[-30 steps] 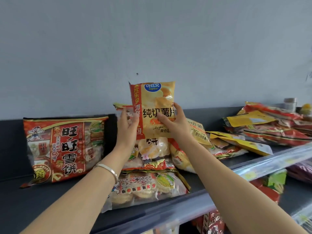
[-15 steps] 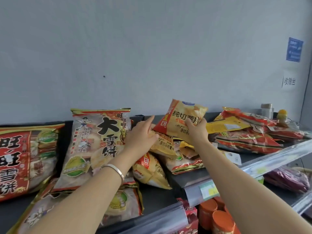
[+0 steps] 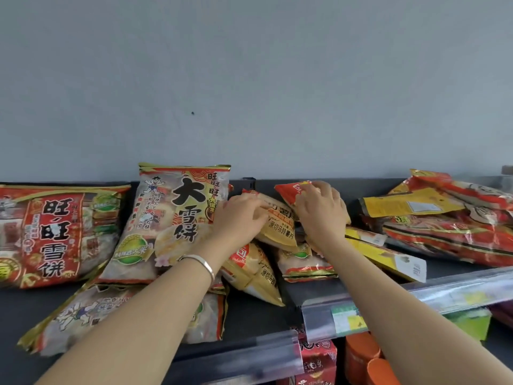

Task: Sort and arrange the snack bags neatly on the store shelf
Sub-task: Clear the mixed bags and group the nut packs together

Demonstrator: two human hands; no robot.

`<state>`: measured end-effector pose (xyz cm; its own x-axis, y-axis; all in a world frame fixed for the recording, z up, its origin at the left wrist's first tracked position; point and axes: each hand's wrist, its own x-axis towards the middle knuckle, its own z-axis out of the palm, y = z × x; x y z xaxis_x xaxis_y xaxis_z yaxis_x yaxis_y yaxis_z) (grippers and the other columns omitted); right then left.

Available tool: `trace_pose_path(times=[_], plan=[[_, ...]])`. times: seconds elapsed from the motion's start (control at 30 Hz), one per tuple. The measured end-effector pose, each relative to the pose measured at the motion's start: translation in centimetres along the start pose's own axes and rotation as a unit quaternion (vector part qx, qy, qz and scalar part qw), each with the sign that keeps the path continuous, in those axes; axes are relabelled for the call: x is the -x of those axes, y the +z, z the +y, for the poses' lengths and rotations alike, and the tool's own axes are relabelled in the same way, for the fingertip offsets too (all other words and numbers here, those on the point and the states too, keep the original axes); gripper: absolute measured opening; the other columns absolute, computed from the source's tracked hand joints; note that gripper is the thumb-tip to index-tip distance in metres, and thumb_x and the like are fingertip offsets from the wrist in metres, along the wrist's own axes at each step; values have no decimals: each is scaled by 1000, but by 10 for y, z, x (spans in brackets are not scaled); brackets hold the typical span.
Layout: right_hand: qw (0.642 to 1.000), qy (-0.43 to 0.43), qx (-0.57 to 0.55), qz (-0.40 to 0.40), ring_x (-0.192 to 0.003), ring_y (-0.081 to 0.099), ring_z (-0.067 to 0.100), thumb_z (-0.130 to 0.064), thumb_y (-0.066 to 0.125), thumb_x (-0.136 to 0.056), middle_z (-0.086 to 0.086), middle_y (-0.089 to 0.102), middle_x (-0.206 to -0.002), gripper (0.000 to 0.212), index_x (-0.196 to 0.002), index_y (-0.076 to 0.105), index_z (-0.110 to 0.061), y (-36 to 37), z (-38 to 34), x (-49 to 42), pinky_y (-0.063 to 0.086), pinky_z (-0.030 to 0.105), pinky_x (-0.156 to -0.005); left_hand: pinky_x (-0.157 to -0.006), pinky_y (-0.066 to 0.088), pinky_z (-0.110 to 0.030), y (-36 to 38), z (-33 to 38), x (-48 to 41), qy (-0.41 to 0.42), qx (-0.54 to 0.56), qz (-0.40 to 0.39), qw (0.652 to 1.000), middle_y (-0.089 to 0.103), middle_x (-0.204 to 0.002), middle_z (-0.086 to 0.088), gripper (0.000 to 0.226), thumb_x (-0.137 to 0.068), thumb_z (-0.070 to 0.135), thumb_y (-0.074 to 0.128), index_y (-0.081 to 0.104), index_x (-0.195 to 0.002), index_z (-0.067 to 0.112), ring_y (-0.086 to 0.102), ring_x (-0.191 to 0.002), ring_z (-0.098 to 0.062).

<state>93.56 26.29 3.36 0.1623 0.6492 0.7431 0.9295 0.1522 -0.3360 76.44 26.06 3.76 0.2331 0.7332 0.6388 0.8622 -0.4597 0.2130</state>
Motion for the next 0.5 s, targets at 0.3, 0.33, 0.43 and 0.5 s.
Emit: trace_pose_path(times=[0.3,0.33,0.43,0.5], plan=[[964,-263,-32,-39,-122,50,32,-31,50,-95,6,59,-127,30,-116,66,-19,33,-121,35,41,48,-96,-92,46,-36,-63,-86,57,-80,-3,110,991,63,-121,6,24,-91,27,55,66,-113,26,56,-112,-16],[957,-285,-25,-54,-123,50,32,-31,52,-94,6,59,-128,29,-117,66,-20,38,-136,40,41,49,-97,-91,47,-37,-71,-100,65,-96,1,112,989,62,-121,6,24,-92,28,55,65,-114,27,56,-111,-16],[940,-331,-37,-78,-116,56,34,-29,56,-90,8,62,-122,27,-111,69,-19,52,-178,59,45,50,-92,-86,46,-33,-95,-140,95,-141,-22,94,985,59,-124,5,27,-93,31,53,61,-118,29,54,-112,-16],[931,-346,-24,-117,-125,48,32,-30,51,-94,6,55,-132,31,-121,64,-21,61,-203,71,37,48,-100,-89,45,-35,-107,-167,113,-186,-28,55,981,55,-129,3,31,-92,31,54,57,-122,28,51,-117,-19]])
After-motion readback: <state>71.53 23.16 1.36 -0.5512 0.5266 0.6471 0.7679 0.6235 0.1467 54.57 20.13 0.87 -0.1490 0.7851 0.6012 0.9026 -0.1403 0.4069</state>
